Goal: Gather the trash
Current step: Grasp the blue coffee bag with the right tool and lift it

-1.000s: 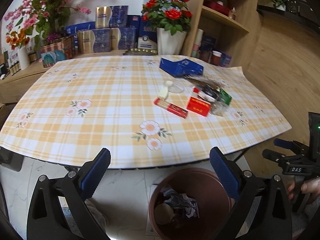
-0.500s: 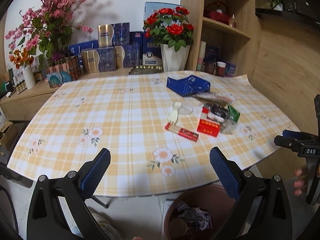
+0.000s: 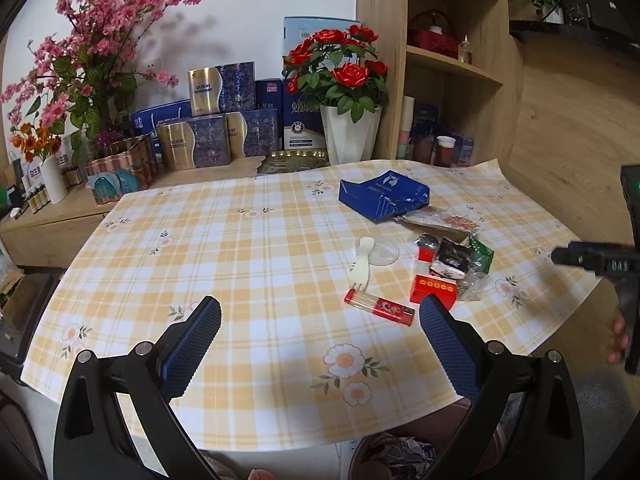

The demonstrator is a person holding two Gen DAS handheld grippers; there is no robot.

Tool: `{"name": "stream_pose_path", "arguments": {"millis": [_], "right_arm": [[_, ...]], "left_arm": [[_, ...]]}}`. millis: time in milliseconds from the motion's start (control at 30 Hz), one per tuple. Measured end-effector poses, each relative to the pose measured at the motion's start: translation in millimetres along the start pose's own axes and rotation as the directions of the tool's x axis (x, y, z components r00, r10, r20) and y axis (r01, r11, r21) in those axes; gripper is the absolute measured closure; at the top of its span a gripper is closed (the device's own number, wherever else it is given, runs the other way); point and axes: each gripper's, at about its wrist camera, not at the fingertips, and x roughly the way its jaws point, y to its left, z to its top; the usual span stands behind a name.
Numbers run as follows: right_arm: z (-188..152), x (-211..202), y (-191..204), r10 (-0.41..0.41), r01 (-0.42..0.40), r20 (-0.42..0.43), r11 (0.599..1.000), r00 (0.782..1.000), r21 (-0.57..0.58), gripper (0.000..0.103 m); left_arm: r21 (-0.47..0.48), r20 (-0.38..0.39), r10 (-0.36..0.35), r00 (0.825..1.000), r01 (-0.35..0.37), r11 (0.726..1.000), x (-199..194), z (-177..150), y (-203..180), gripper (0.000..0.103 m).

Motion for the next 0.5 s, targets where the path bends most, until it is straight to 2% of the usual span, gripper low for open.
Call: {"name": "stream_pose_path", "arguments": {"millis": [267, 400, 500], "right_arm": [[64.7, 38.5, 1.9, -0.017, 0.015, -0.039, 0.998, 0.999, -0.060, 0.006], [98.7, 71.0, 29.5, -0.051, 0.037, -0.069, 0.980, 0.996, -0.198, 0.006], [116.9, 104.6, 59.3, -0.137, 0.095, -0.082, 0.917, 0.987, -0.386, 0.006]], "left_arm": [[-0.039, -0.045, 0.020, 0.999, -0.022, 0.999, 29.7, 12.8, 14.1, 0.006], [-0.077, -0.064, 0.014, 0.998, -0.019, 0.997, 43.5, 17.6, 23.7, 0.006], [-0.085, -0.067, 0.014, 0.998, -0.020, 0.996, 50.8, 19.2, 28.8, 0.006]]}}
